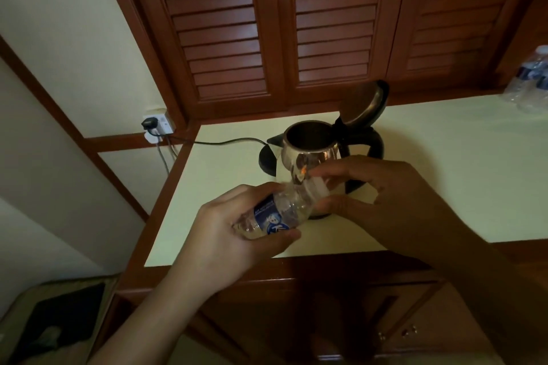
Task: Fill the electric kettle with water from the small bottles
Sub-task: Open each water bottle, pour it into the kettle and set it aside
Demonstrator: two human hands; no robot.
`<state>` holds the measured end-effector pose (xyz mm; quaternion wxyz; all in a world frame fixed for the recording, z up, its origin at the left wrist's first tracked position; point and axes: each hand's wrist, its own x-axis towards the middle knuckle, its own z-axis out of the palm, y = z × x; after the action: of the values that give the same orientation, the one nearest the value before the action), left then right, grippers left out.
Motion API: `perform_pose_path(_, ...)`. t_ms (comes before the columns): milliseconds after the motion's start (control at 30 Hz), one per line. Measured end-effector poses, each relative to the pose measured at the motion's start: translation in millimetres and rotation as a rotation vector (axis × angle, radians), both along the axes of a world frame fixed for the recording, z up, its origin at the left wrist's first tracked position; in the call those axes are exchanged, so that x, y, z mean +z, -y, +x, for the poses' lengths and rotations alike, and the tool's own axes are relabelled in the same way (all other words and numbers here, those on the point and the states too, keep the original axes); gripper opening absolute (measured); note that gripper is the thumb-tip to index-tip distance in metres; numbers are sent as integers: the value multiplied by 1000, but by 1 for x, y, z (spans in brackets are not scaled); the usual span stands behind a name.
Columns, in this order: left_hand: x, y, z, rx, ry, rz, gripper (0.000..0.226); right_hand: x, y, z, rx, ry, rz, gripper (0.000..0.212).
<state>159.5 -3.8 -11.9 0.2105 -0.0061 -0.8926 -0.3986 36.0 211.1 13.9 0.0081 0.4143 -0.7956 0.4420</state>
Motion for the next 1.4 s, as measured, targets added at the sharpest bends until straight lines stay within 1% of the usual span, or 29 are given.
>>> perform_pose_path(133,4,1,4,-25,86,62,51,-1,1,1,64,-40,-24,50)
perform_pose_path(167,6,1,5,-44,109,83,47,0,0,2,82,-50,-37,49)
perform_pose_path(233,13,0,7,-114,183,216,35,2,-3,7,113,-88,-55,44)
perform_pose_path(300,21,4,9,-267,274,361,23,8,-9,13,148,-113,-56,38)
perform_pose_path(367,23,13,10,-470,375,508,17,13,-14,17,223,-74,-28,32)
perform_pose_path(400,20,17,9,-581,437,609,8,14,-15,19,260,-84,-3,33)
perform_pose_path(433,17,20,7,-670,481,717,15,15,-15,19,270,-130,18,36)
perform_pose_path(467,14,22,5,-746,539,823,30,13,-15,18,258,-182,29,40)
perform_pose_path(500,11,22,2,-825,595,915,38,12,-14,15,241,-217,35,42)
perform_pose_path(533,8,21,-2,-898,626,986,40,10,-13,12,232,-238,44,43)
perform_pose_path(600,4,20,-8,-991,683,1062,43,9,-11,5,255,-298,79,43)
perform_pose_path(667,2,18,-14,-1076,762,1110,49,8,-6,4,302,-446,118,40)
perform_pose_path(733,-1,13,-20,-1122,868,1165,52,14,0,8,285,-620,68,34)
perform_pose_path(767,-1,10,-24,-1123,915,1173,51,18,2,11,260,-689,9,36)
perform_pose_path(800,-1,8,-28,-1105,925,1134,49,21,4,13,235,-740,-56,43)
perform_pose_path(833,-1,7,-34,-1068,886,1058,46,26,5,15,217,-775,-114,49)
perform_pose_path(900,7,6,-41,-976,727,880,32,27,8,14,176,-795,-171,53)
perform_pose_path(933,16,6,-42,-918,636,745,23,24,9,12,143,-778,-163,53)
perform_pose_path(967,25,5,-41,-823,526,570,15,21,9,9,101,-748,-135,51)
perform_pose_path(1000,32,3,-41,-680,397,368,16,17,10,5,47,-698,-94,48)
perform_pose_path(1033,32,1,-40,-511,269,158,24,10,9,0,-7,-620,-58,46)
perform_pose_path(1100,19,-12,-35,-210,87,-196,43,-8,5,-12,-86,-351,-4,50)
perform_pose_path(1133,9,-21,-33,-123,29,-312,50,-19,2,-16,-116,-202,36,55)
perform_pose_path(1167,-3,-30,-33,-68,9,-370,55,-27,-2,-17,-144,-85,79,60)
perform_pose_path(1200,-12,-38,-34,-33,19,-369,60,-34,-6,-17,-167,3,105,65)
perform_pose_path(1267,-25,-48,-40,-9,75,-266,66,-39,-15,-14,-180,119,81,64)
perform_pose_path(1367,-28,-59,-54,-138,215,16,56,-36,-34,-16,-226,122,-18,46)
perform_pose_path(1400,-28,-62,-60,-173,255,70,53,-33,-42,-18,-248,133,-59,38)
